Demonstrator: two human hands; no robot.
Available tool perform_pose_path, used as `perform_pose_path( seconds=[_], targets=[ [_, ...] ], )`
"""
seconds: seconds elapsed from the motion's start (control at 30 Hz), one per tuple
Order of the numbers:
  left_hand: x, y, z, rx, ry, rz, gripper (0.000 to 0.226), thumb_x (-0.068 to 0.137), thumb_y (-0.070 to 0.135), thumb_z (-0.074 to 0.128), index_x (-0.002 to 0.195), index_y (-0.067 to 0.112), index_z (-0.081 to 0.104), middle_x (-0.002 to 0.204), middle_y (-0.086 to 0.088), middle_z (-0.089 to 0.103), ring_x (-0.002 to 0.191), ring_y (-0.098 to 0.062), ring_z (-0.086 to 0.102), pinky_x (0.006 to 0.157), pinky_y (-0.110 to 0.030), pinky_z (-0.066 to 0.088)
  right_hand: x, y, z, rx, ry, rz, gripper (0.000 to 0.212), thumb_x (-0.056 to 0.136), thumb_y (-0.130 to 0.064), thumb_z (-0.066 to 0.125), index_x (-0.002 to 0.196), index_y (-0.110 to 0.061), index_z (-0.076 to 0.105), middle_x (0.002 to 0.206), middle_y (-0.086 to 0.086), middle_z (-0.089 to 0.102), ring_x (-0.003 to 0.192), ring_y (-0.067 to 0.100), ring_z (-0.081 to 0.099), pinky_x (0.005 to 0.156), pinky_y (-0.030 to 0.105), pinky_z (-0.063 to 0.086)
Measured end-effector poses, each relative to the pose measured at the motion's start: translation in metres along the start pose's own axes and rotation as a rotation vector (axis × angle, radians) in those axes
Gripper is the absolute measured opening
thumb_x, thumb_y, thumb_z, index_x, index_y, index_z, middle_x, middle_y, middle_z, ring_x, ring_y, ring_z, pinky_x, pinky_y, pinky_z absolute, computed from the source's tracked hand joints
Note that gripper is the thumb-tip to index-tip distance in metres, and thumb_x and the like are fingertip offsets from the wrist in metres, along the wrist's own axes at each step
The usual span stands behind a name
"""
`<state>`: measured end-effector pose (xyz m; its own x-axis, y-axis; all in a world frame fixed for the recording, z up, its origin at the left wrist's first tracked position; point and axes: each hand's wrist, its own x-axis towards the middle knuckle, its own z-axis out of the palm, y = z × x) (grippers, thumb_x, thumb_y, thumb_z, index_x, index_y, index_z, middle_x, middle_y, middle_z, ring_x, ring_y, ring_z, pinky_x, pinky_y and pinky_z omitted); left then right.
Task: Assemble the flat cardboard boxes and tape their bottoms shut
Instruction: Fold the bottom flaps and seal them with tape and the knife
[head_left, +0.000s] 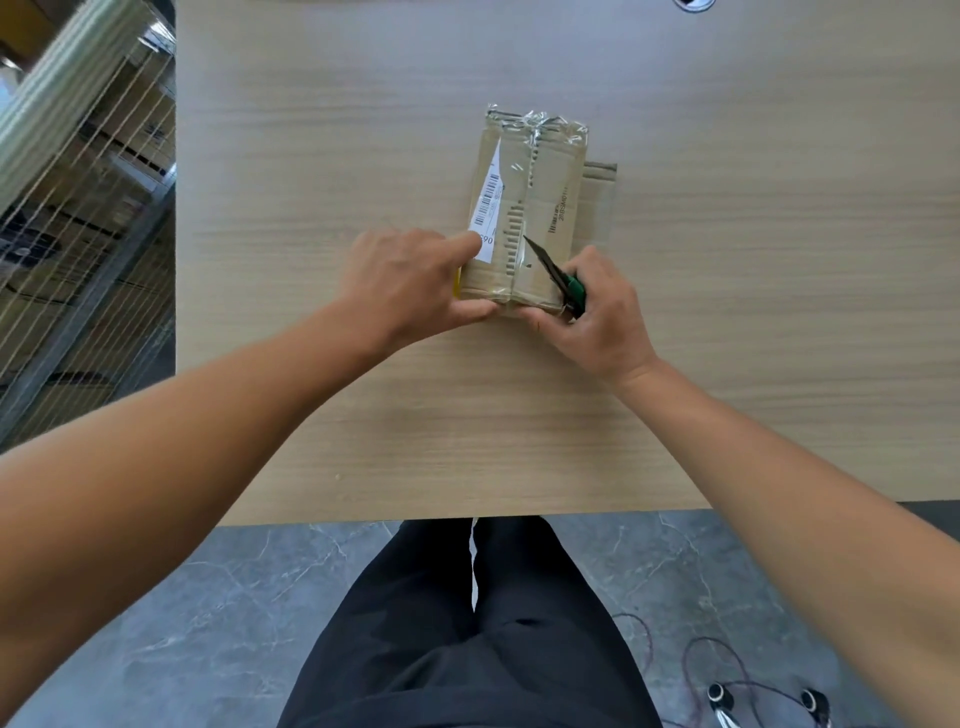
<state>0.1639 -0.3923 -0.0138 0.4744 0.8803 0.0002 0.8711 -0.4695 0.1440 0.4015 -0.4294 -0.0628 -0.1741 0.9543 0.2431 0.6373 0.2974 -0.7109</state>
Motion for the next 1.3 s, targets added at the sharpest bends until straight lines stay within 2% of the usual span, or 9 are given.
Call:
perform_pose_path(
  seconds=[0.2, 0.4, 0.53, 0.63, 0.73, 0.83, 0.93, 1.07, 1.3],
  targets=[
    [-0.006, 0.007, 0.009, 0.015, 0.088, -0.055, 0.061, 0.071, 0.084, 0.05, 0.08, 0.028, 0.028, 0.065, 0.001, 0.059, 0.057, -0.029, 0.054, 0.05, -0.028, 0.027, 0.003, 0.003, -0.006, 0.067, -0.081, -0.002, 0.048, 0.079, -0.038, 0.086, 0.089, -0.003, 0.055, 0.085, -0.001, 0.046, 0.071, 0.007, 0.039, 0.061, 0.015, 0.032],
    [-0.009, 0.023, 0.008, 0.01, 0.058, -0.189, 0.062, 0.071, 0.087, 0.05, 0.081, 0.028, 0.034, 0.069, 0.0, 0.062, 0.063, -0.029, 0.06, 0.052, -0.031, 0.031, 0.013, -0.009, -0.024, 0.093, -0.231, 0.131, 0.049, 0.079, -0.041, 0.085, 0.092, -0.008, 0.052, 0.082, 0.003, 0.051, 0.07, 0.019, 0.047, 0.061, 0.032, 0.038],
    [-0.021, 0.037, -0.001, -0.158, -0.139, -0.313, 0.061, 0.075, 0.083, 0.054, 0.115, 0.037, 0.054, 0.09, 0.005, 0.069, 0.087, -0.024, 0.065, 0.064, -0.033, 0.043, -0.001, -0.042, -0.048, 0.18, -0.091, 0.318, 0.03, 0.093, -0.036, 0.062, 0.095, -0.01, 0.047, 0.092, 0.007, 0.05, 0.084, 0.024, 0.052, 0.071, 0.03, 0.04],
    [-0.035, 0.05, -0.005, -0.385, -0.228, -0.424, 0.048, 0.087, 0.057, 0.061, 0.13, 0.036, 0.057, 0.105, 0.0, 0.07, 0.103, -0.028, 0.064, 0.079, -0.034, 0.048, -0.022, -0.075, -0.055, 0.121, -0.064, 0.342, 0.016, 0.099, -0.027, 0.049, 0.099, -0.012, 0.049, 0.098, 0.003, 0.05, 0.098, 0.026, 0.044, 0.085, 0.035, 0.037],
    [-0.047, 0.062, -0.006, -0.609, -0.266, -0.474, 0.046, 0.091, 0.038, 0.06, 0.136, 0.04, 0.055, 0.101, -0.002, 0.066, 0.09, -0.024, 0.064, 0.087, -0.036, 0.052, -0.041, -0.096, -0.053, 0.021, -0.055, 0.335, 0.019, 0.104, -0.026, 0.05, 0.106, -0.008, 0.057, 0.103, 0.001, 0.055, 0.106, 0.025, 0.04, 0.088, 0.027, 0.028],
    [-0.049, 0.068, -0.004, -0.657, -0.255, -0.484, 0.043, 0.091, 0.035, 0.06, 0.133, 0.044, 0.056, 0.097, 0.001, 0.063, 0.061, -0.007, 0.055, 0.084, -0.039, 0.057, -0.05, -0.103, -0.051, 0.056, -0.126, 0.376, 0.022, 0.105, -0.023, 0.051, 0.107, -0.003, 0.059, 0.106, 0.009, 0.06, 0.111, 0.027, 0.043, 0.096, 0.032, 0.034],
    [-0.043, 0.069, -0.006, -0.665, -0.284, -0.471, 0.033, 0.092, 0.037, 0.06, 0.124, 0.043, 0.061, 0.099, 0.004, 0.064, 0.056, -0.001, 0.051, 0.081, -0.033, 0.056, -0.052, -0.098, -0.051, 0.05, -0.2, 0.35, 0.015, 0.104, -0.019, 0.052, 0.107, -0.006, 0.059, 0.108, 0.005, 0.057, 0.111, 0.023, 0.045, 0.099, 0.033, 0.037],
    [-0.036, 0.062, -0.012, -0.726, -0.354, -0.412, 0.021, 0.094, 0.036, 0.058, 0.114, 0.037, 0.065, 0.095, 0.006, 0.068, 0.045, -0.01, 0.061, 0.062, -0.025, 0.052, -0.046, -0.085, -0.051, -0.065, -0.324, 0.373, 0.031, 0.104, -0.02, 0.052, 0.125, 0.001, 0.061, 0.135, 0.011, 0.051, 0.13, 0.025, 0.038, 0.112, 0.023, 0.023],
    [-0.032, 0.044, -0.019, -0.667, -0.462, -0.44, 0.023, 0.093, 0.047, 0.061, 0.112, 0.034, 0.062, 0.077, 0.004, 0.072, 0.049, -0.016, 0.065, 0.06, -0.026, 0.051, -0.035, -0.081, -0.058, -0.089, -0.541, 0.459, 0.042, 0.106, -0.028, 0.044, 0.115, 0.005, 0.067, 0.154, 0.0, 0.032, 0.143, 0.015, 0.024, 0.11, 0.017, 0.014]
  ],
)
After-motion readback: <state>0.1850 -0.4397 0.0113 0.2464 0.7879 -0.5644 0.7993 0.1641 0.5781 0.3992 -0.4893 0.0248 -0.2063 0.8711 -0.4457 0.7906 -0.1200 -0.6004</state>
